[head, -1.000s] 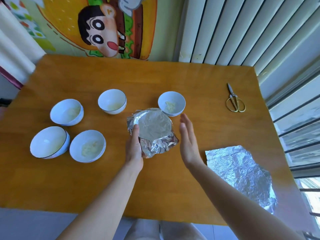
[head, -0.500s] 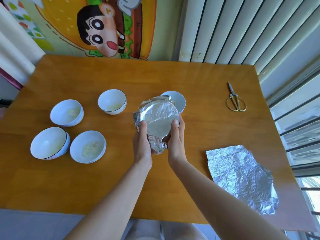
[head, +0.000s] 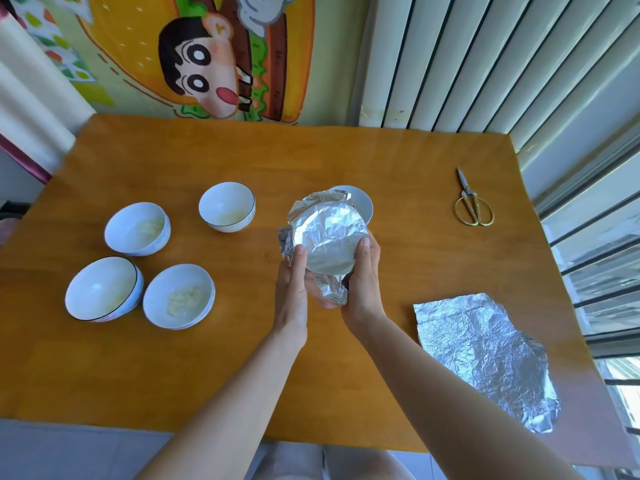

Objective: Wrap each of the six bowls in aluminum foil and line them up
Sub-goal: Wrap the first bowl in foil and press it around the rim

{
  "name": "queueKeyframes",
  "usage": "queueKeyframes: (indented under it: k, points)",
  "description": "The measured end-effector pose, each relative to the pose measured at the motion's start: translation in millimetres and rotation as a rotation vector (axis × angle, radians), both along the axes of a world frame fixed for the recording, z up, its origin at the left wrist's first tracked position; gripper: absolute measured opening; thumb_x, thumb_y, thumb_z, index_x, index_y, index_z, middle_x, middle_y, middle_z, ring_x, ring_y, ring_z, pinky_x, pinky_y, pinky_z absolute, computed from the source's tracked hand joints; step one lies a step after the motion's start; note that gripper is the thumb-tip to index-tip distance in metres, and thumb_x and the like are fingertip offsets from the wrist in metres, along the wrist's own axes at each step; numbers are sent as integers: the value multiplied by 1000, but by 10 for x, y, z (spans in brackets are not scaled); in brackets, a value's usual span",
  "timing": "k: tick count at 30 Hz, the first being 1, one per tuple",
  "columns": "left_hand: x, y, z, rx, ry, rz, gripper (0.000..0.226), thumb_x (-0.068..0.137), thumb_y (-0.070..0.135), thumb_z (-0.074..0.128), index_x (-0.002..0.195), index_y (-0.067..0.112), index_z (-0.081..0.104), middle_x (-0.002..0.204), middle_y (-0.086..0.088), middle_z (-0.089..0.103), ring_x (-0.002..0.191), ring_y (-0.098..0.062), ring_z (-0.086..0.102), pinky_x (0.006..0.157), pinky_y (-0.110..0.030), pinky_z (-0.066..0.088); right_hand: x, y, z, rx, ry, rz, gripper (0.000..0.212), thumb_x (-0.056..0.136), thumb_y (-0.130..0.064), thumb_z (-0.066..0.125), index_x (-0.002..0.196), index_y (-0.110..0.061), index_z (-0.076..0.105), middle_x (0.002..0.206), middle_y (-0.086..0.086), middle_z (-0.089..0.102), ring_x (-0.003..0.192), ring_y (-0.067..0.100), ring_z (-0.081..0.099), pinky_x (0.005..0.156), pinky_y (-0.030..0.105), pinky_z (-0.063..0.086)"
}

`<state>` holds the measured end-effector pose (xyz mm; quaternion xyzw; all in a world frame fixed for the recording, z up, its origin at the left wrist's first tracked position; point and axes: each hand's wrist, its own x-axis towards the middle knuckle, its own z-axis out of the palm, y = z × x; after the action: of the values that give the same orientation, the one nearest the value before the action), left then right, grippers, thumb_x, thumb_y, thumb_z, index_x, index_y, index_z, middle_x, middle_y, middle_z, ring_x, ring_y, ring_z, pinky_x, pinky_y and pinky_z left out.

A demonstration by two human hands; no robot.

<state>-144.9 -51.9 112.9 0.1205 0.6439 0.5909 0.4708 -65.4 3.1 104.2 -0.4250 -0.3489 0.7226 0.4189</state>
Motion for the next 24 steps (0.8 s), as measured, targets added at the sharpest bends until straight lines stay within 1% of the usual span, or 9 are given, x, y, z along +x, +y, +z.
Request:
queueKeyframes:
  k: [3, 6, 9, 11, 14, 16, 18, 21, 24]
  points:
    - [-36, -14, -1, -7, 26, -67, 80, 78, 82, 50, 121, 17, 61, 112, -5, 69, 98, -3, 65, 81, -26, 43, 68, 56, 26, 12, -7, 30, 40, 103, -49, 37, 139, -33, 40, 136, 4, 57, 121, 22, 60, 103, 56, 47]
    - [-163, -13, 10, -23, -23, -64, 69, 79, 83, 44, 116, 28, 66, 109, 1, 70, 104, -14, 60, 82, -32, 45, 139, 124, 62, 25, -24, 72, 38, 105, -45, 36, 140, -31, 41, 133, 2, 58, 118, 20, 62, 101, 53, 49]
    - [-365, 80, 100, -82, -99, -10, 78, 82, 82, 35, 116, 20, 68, 110, -4, 72, 104, -21, 62, 82, -36, 48, 204, 155, 77, 20, -32, 124, 35, 105, -43, 35, 137, -32, 43, 132, 1, 58, 117, 20, 63, 99, 52, 51]
    - [-473, 178, 187, -155, -104, 1, 72, 83, 81, 41, 110, 21, 70, 105, -4, 74, 100, -21, 66, 80, -35, 51, 230, 160, 75, 23, -37, 156, 33, 106, -41, 35, 135, -31, 45, 133, 3, 59, 118, 21, 62, 99, 50, 51]
    - [-526, 291, 232, -219, -64, 28, 44, 83, 67, 61, 100, 27, 68, 101, 1, 73, 96, -16, 66, 74, -31, 51, 247, 166, 83, 30, -45, 187, 33, 106, -41, 34, 135, -29, 45, 133, 4, 59, 118, 21, 62, 97, 45, 54]
    - [-529, 314, 214, -188, -44, 117, 29, 87, 55, 66, 90, 26, 68, 91, 4, 72, 88, -14, 66, 71, -29, 50, 256, 174, 91, 40, -63, 198, 35, 106, -41, 34, 136, -27, 45, 133, 5, 59, 119, 23, 62, 96, 43, 54]
    - [-512, 314, 231, -133, -43, 158, 29, 90, 50, 64, 84, 22, 68, 81, 5, 71, 78, -12, 65, 68, -28, 49, 270, 181, 95, 47, -79, 201, 37, 105, -43, 34, 136, -26, 44, 134, 6, 59, 119, 23, 61, 97, 44, 54]
    - [-488, 330, 203, -92, 3, 107, 24, 94, 44, 63, 83, 23, 68, 78, 8, 70, 73, -7, 64, 65, -25, 47, 293, 190, 76, 37, -79, 199, 37, 105, -43, 34, 137, -25, 43, 134, 6, 58, 119, 24, 61, 96, 43, 54]
    - [-503, 340, 137, -81, 99, 115, 30, 97, 34, 61, 72, 17, 60, 74, 1, 62, 66, -11, 56, 55, -20, 42, 296, 194, 65, 26, -62, 193, 38, 106, -42, 34, 138, -24, 44, 133, 6, 60, 118, 23, 62, 92, 39, 56]
